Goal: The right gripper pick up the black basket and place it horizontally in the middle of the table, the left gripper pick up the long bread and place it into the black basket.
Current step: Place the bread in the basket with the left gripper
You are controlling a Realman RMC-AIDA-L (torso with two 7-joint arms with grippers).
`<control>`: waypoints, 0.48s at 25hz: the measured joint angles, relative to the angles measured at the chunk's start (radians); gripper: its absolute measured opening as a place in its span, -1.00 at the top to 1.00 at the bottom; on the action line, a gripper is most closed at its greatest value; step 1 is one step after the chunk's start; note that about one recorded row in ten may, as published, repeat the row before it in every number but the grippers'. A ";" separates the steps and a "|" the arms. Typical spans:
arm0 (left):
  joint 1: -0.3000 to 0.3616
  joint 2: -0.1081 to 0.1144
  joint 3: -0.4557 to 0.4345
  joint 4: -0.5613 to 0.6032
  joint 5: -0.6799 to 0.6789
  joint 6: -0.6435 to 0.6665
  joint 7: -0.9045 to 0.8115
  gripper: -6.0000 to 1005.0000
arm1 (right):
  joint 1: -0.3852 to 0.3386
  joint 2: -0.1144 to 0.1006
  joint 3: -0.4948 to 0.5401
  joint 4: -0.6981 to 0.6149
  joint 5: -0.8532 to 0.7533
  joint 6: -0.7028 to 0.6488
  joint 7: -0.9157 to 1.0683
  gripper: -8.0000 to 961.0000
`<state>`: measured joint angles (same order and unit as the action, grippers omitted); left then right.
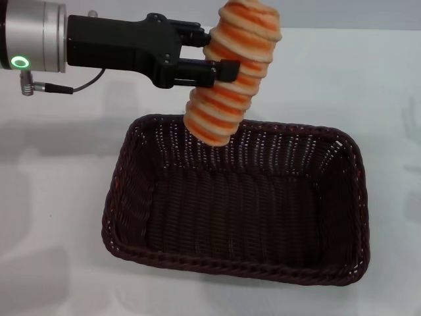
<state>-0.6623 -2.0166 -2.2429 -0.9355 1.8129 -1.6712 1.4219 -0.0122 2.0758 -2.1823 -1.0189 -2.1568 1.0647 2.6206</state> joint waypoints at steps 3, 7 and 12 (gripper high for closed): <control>0.002 0.001 0.002 -0.001 -0.002 -0.007 0.001 -0.23 | 0.000 0.000 -0.001 -0.005 0.000 0.000 -0.006 -0.63; -0.002 0.003 0.001 0.002 -0.001 -0.007 0.003 -0.42 | 0.004 0.000 -0.001 -0.005 0.000 -0.002 -0.006 -0.63; 0.041 -0.024 -0.016 -0.057 0.000 0.183 0.035 -0.64 | 0.005 0.000 0.001 -0.002 0.001 -0.004 -0.006 -0.63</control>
<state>-0.6213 -2.0408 -2.2587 -0.9924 1.8128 -1.4884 1.4567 -0.0070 2.0755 -2.1810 -1.0205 -2.1558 1.0605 2.6145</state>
